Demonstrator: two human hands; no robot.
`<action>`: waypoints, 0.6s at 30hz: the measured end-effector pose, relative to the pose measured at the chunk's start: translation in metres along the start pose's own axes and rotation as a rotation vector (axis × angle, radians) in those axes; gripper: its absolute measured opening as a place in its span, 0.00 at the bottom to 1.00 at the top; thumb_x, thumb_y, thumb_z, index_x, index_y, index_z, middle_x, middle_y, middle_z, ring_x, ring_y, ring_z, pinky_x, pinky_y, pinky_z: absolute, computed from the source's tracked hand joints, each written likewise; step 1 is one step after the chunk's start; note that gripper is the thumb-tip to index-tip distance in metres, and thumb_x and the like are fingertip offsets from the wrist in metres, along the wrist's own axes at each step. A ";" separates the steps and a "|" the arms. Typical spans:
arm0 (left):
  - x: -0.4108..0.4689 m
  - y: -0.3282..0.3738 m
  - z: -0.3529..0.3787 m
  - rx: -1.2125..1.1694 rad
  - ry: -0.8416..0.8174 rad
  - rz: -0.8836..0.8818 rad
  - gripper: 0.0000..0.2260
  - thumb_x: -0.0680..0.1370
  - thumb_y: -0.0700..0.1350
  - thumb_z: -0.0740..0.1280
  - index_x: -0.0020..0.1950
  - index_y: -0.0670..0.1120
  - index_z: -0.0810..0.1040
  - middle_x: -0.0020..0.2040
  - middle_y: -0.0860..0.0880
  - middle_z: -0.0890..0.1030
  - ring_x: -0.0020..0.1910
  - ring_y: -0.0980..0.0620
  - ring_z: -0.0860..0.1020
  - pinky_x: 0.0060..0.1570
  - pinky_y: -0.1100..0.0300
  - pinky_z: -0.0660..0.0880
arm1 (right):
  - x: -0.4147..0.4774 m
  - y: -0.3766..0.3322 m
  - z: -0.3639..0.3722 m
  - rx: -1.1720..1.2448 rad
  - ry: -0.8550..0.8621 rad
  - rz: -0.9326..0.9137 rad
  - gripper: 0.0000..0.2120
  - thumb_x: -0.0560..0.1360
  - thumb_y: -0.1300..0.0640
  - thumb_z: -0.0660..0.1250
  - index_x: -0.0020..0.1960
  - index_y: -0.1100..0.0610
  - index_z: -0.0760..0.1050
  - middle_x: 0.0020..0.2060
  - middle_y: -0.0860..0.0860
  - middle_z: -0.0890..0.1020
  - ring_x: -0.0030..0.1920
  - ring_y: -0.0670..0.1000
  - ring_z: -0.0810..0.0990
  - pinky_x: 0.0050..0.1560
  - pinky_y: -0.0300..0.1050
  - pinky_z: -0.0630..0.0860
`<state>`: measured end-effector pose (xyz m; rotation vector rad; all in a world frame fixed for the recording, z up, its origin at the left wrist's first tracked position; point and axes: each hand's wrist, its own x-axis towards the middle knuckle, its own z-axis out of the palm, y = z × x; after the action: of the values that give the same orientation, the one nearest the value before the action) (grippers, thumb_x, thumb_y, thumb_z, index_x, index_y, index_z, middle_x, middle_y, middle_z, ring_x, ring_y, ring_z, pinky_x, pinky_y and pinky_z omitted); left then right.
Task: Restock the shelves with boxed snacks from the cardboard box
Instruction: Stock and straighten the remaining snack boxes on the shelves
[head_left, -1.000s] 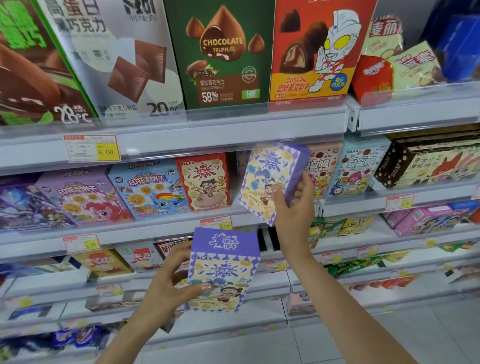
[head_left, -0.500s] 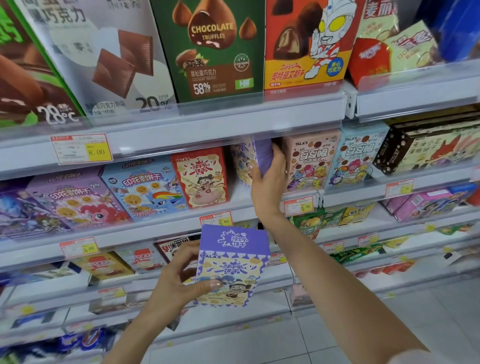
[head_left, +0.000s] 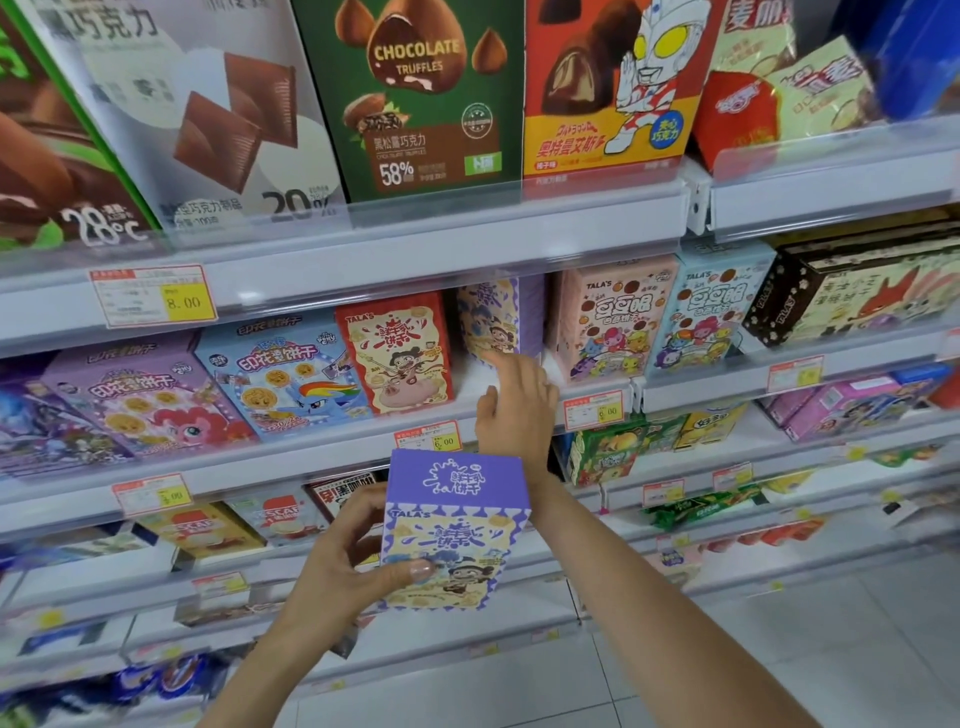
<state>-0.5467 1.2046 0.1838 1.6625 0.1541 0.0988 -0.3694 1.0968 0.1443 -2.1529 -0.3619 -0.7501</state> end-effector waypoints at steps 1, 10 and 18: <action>0.000 0.000 0.000 0.000 0.005 -0.003 0.26 0.48 0.64 0.80 0.44 0.64 0.80 0.53 0.44 0.81 0.47 0.52 0.83 0.40 0.64 0.79 | 0.006 0.003 0.001 -0.087 -0.101 -0.010 0.18 0.69 0.65 0.64 0.59 0.57 0.75 0.53 0.56 0.78 0.55 0.56 0.73 0.53 0.50 0.64; -0.008 0.005 0.006 0.006 0.013 -0.005 0.27 0.49 0.64 0.79 0.46 0.64 0.80 0.51 0.51 0.82 0.47 0.52 0.82 0.39 0.64 0.78 | 0.045 0.016 -0.004 -0.422 -0.445 0.004 0.22 0.77 0.54 0.60 0.70 0.54 0.64 0.63 0.58 0.72 0.61 0.58 0.71 0.60 0.52 0.62; -0.013 0.005 0.005 0.015 0.076 -0.025 0.36 0.51 0.61 0.80 0.53 0.48 0.76 0.49 0.50 0.84 0.45 0.56 0.82 0.36 0.68 0.77 | 0.062 0.014 0.002 -0.409 -0.515 0.045 0.24 0.76 0.56 0.61 0.71 0.56 0.62 0.66 0.61 0.66 0.62 0.61 0.70 0.59 0.52 0.69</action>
<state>-0.5581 1.1971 0.1882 1.6726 0.2329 0.1422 -0.3132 1.0899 0.1735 -2.7284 -0.4495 -0.2409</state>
